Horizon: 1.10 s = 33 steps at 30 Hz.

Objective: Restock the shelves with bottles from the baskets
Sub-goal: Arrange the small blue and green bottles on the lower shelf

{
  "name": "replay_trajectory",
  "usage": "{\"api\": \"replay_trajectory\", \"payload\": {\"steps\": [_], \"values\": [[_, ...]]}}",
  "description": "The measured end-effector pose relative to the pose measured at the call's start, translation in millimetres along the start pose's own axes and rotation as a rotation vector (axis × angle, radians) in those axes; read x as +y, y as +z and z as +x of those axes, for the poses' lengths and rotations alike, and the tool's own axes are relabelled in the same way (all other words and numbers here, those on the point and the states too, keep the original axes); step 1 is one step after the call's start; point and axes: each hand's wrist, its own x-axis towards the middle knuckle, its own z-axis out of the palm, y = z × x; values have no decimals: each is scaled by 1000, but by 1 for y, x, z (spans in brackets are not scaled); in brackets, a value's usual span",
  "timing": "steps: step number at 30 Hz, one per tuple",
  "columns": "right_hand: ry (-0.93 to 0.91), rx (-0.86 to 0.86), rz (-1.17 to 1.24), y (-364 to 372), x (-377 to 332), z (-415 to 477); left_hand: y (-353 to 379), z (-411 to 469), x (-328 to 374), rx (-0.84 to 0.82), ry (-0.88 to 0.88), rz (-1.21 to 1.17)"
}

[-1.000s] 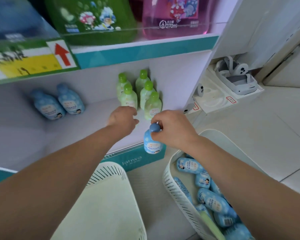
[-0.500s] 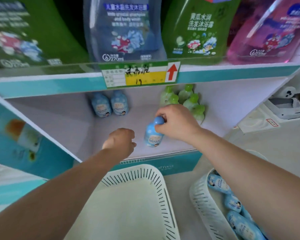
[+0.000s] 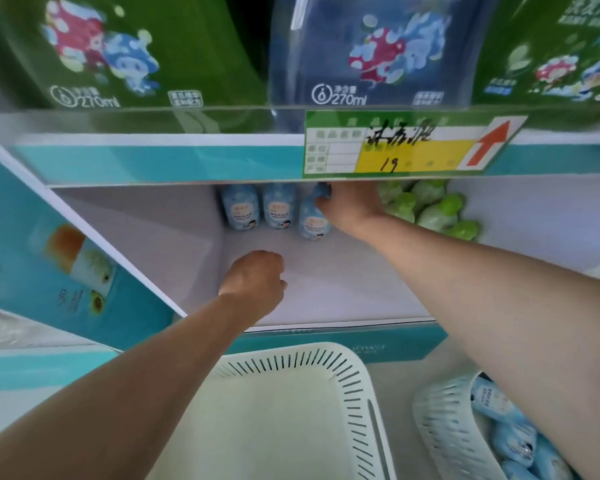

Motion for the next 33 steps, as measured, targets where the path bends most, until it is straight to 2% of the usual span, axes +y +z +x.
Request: {"api": "replay_trajectory", "payload": {"steps": [17,22,28,33], "values": [[178,-7,14,18,1,38,5,5,-12,-17,-6,17],[151,-13,-45,17,5,39,7,5,-13,-17,-4,1],[158,32,31,22,6,40,7,6,-11,-27,-12,-17],[83,-15,-69,14,5,30,7,5,-8,-41,-18,-11]]}}
